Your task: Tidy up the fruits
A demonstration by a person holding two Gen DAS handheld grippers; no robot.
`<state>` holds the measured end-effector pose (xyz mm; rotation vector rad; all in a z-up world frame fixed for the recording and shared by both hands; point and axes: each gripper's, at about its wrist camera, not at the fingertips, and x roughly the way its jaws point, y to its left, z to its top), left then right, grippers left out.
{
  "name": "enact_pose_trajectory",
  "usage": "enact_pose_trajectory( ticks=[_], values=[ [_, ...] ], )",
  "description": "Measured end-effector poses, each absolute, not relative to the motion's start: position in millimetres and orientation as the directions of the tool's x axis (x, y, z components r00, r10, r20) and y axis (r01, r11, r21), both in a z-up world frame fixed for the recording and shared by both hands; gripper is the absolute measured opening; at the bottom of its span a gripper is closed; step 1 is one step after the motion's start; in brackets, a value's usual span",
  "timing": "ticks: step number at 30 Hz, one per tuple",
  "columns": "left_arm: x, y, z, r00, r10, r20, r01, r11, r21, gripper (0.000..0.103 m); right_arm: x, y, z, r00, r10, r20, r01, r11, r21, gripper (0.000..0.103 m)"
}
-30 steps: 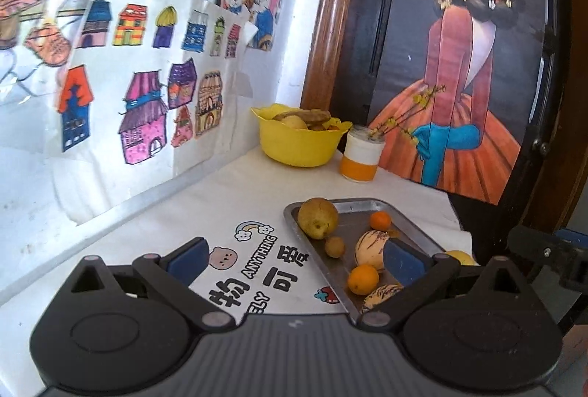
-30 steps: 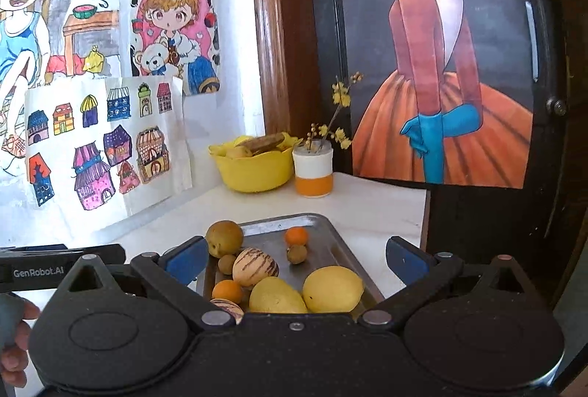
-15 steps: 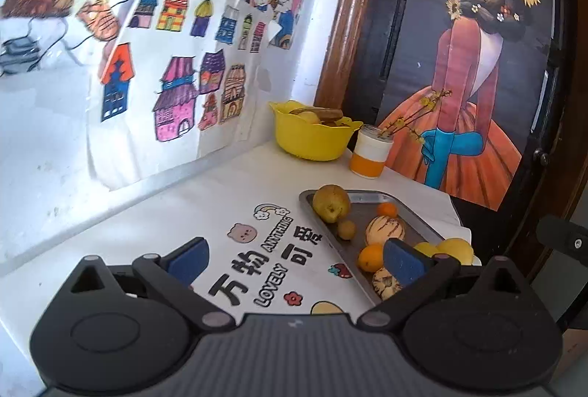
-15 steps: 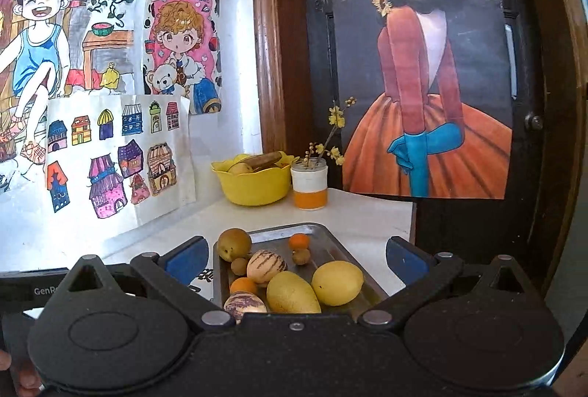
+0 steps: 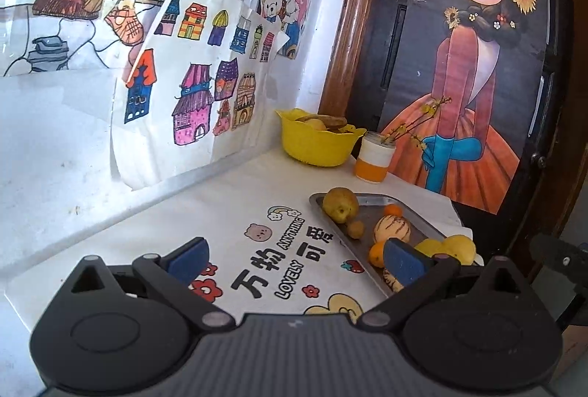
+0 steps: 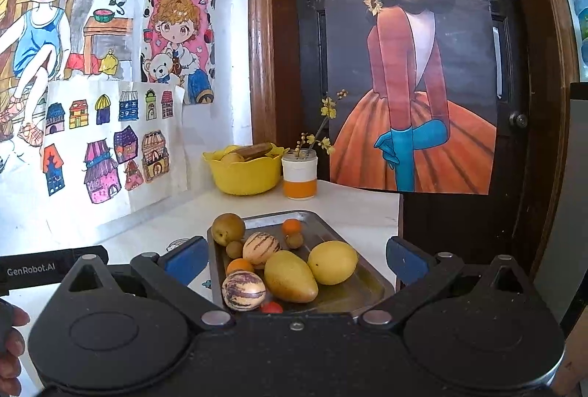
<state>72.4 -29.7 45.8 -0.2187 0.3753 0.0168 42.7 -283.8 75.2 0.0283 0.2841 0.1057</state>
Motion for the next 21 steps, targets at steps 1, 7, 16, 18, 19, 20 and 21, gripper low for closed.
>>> enact_pose_trajectory(
  ticks=[1,7,16,18,19,20,21],
  values=[
    [71,-29,45,0.931,-0.022,-0.364,-0.058,0.977,-0.206,0.103,40,-283,74,0.957,0.107,-0.271,-0.099,0.994,0.041,0.102],
    [65,-22,39,0.929,-0.02,-0.37,-0.06,0.977,-0.205,0.103,30,-274,63,0.953,0.12,-0.278,-0.11,0.993,0.051,0.102],
    [56,-10,29,0.93,-0.017,-0.367,-0.066,0.975,-0.213,0.103,17,-268,47,0.956,0.108,-0.272,-0.097,0.994,0.053,0.102],
    [54,-8,27,0.932,-0.013,-0.363,-0.069,0.975,-0.212,0.103,14,-267,46,0.96,0.102,-0.263,-0.092,0.994,0.051,0.102],
    [53,-7,25,0.932,-0.009,-0.362,-0.072,0.975,-0.209,0.103,13,-267,44,0.961,0.097,-0.258,-0.087,0.995,0.052,0.102],
    [52,-6,24,0.932,-0.006,-0.362,-0.074,0.976,-0.206,0.103,12,-267,42,0.963,0.092,-0.255,-0.08,0.995,0.056,0.102],
    [51,-4,22,0.931,-0.002,-0.364,-0.078,0.976,-0.204,0.103,11,-266,40,0.963,0.087,-0.255,-0.073,0.995,0.063,0.102]
  ],
)
